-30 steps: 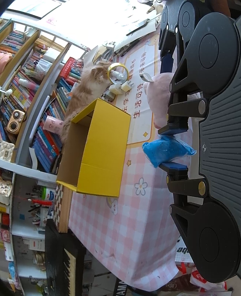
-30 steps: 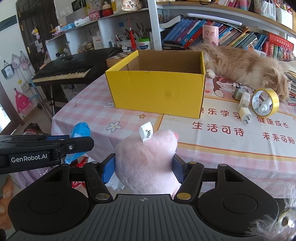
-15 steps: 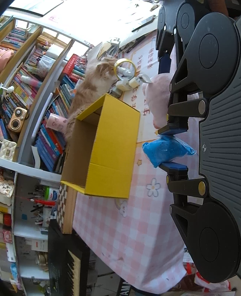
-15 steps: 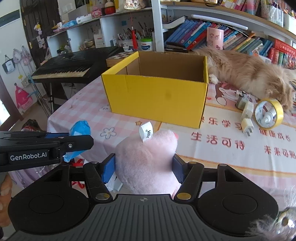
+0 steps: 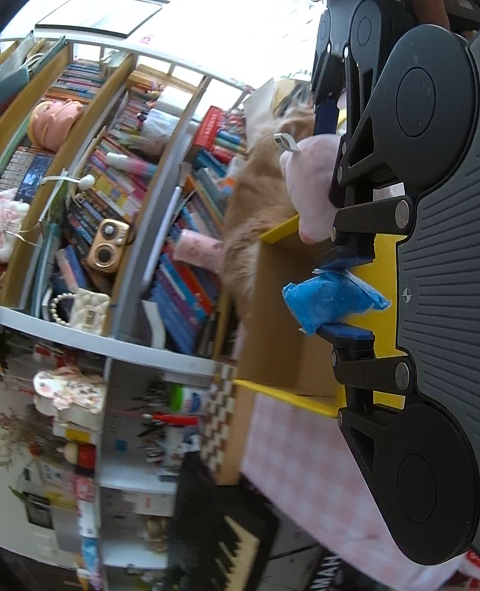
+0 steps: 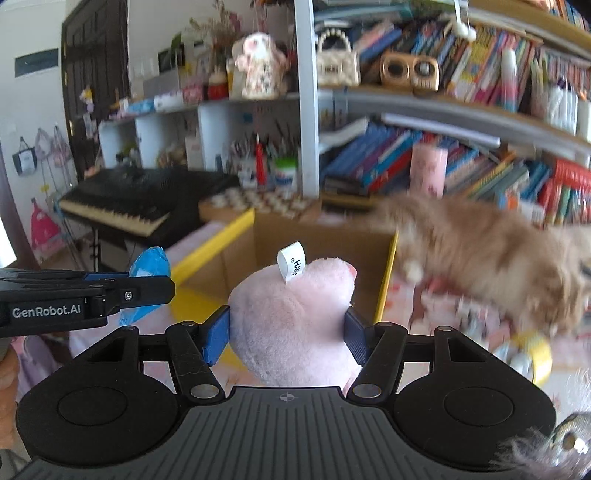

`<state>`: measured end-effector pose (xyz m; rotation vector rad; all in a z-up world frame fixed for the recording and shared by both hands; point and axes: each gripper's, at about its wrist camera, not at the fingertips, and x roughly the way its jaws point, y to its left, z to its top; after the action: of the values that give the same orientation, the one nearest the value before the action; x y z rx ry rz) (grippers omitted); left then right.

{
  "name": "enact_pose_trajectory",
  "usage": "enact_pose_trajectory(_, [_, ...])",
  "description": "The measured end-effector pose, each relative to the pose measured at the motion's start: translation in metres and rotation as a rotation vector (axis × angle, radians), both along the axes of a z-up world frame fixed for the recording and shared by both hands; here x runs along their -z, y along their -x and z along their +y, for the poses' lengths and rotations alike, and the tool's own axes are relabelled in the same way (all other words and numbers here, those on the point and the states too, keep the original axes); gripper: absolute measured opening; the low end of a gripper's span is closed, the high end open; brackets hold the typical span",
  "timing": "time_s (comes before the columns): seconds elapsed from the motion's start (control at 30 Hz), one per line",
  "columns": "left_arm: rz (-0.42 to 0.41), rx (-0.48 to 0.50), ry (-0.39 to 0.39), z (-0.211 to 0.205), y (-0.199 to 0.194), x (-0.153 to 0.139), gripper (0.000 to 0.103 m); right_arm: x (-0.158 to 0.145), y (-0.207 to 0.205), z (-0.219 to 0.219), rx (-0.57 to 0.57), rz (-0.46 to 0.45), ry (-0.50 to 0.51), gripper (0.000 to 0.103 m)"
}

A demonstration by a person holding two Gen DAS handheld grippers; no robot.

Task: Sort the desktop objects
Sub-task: 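Carry the plush in the right tool while the left tool carries the bag to the box, then lower both tools into the yellow box and open them, releasing plush and bag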

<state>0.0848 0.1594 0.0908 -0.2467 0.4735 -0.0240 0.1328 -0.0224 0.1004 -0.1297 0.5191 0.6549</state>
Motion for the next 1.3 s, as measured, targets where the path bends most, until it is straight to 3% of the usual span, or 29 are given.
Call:
enact_pose_trajectory(0.47, [-0.002,-0.023,-0.114,-0.005,-0.077,-0.018,0.029,-0.013,-0.084,0.010,-0.180,-0.075,0.012,0.060])
enact_pose_trajectory(0.63, [0.056,-0.029,-0.141,-0.004,-0.115,-0.009,0.029,-0.005,-0.121,0.028,-0.264,-0.096,0.052,0.060])
enact_pose_trajectory(0.87, [0.277,-0.011,-0.197,-0.002,-0.182,0.039,0.029,0.036,-0.168,0.074,-0.479,-0.096,0.286,0.060])
enact_pose_trajectory(1.07, [0.384,0.054,-0.277,-0.008,-0.220,0.052,0.030,0.069,-0.194,0.106,-0.658,-0.088,0.525,0.059])
enact_pose_trajectory(1.3, [0.487,0.103,-0.343,-0.012,-0.246,0.073,0.031,0.090,-0.208,0.121,-0.780,-0.065,0.667,0.060])
